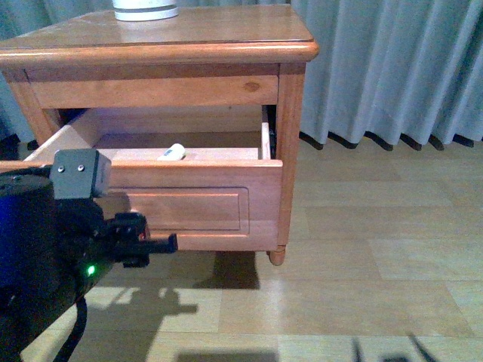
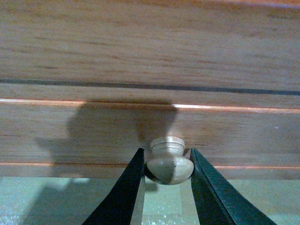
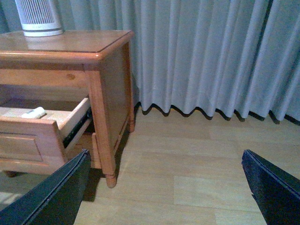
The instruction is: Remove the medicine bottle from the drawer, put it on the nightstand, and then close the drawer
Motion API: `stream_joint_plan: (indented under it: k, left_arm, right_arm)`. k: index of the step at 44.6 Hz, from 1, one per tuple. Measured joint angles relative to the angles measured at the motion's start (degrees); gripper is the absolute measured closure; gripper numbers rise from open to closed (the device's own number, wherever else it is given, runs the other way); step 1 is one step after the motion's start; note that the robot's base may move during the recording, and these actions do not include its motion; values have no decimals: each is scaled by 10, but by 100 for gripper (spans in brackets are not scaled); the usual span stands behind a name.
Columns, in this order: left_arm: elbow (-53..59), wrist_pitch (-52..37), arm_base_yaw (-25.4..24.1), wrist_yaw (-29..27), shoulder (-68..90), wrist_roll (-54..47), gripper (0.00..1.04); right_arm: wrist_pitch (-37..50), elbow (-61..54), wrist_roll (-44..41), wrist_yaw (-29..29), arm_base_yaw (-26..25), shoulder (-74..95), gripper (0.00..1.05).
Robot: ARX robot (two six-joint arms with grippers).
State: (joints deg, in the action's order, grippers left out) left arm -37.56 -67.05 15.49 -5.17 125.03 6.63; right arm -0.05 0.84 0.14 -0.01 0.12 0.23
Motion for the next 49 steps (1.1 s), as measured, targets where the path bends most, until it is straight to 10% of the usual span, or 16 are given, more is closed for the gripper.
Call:
stream_joint_plan:
  k: [9, 32, 49]
  left_arm:
    - [64, -9, 21, -9, -25, 6, 78]
    - [63, -10, 26, 17, -60, 5, 6]
    - [96, 12, 1, 16, -204, -6, 7]
  right_arm:
    - [0, 0, 0, 0, 0, 0, 7]
    - [0, 0, 0, 0, 0, 0, 7]
    - [0, 0, 0, 0, 0, 0, 7]
